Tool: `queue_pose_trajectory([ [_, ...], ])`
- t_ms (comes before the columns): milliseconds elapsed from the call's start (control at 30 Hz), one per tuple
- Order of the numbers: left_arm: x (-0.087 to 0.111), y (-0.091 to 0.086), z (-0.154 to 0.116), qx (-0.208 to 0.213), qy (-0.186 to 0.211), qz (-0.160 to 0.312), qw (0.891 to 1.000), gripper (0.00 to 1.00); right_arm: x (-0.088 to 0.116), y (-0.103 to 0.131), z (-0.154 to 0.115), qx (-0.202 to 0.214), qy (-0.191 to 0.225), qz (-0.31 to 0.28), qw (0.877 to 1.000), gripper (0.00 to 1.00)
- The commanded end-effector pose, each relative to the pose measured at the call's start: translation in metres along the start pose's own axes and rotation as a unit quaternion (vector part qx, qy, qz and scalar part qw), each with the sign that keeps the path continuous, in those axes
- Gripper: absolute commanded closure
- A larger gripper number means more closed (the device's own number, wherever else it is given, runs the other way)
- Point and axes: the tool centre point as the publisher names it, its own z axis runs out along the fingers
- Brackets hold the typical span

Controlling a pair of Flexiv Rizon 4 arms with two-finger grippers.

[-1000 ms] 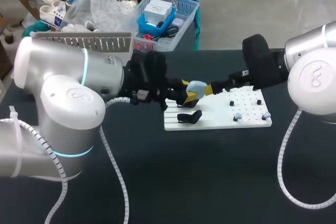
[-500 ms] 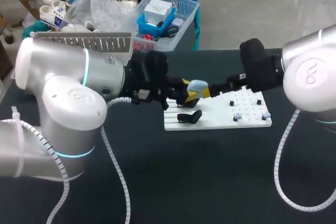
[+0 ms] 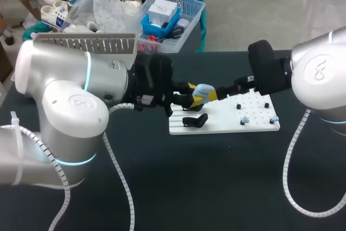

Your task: Pick up each earbud case from the left stands, insert the matching earbuds, close the lid, and place the case in the box.

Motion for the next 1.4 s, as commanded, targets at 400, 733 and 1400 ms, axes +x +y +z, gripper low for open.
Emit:
queue_pose_trajectory([
  [400,0.007,-0.005,0.002,0.000,0.003,0.009,1.000,1.00,-0.007,-0.001,-0.004,0.005,-0.001,-0.006,1.000,0.00],
  [733,-0.002,-0.006,-0.009,0.013,-0.046,0.007,0.999,1.00,-0.001,-0.001,-0.027,0.045,-0.017,-0.001,0.999,0.00],
  [1400,-0.054,0.003,0.003,0.023,-0.197,0.040,0.979,1.00,0.027,-0.008,-0.079,0.126,-0.050,0.045,0.990,0.00],
])
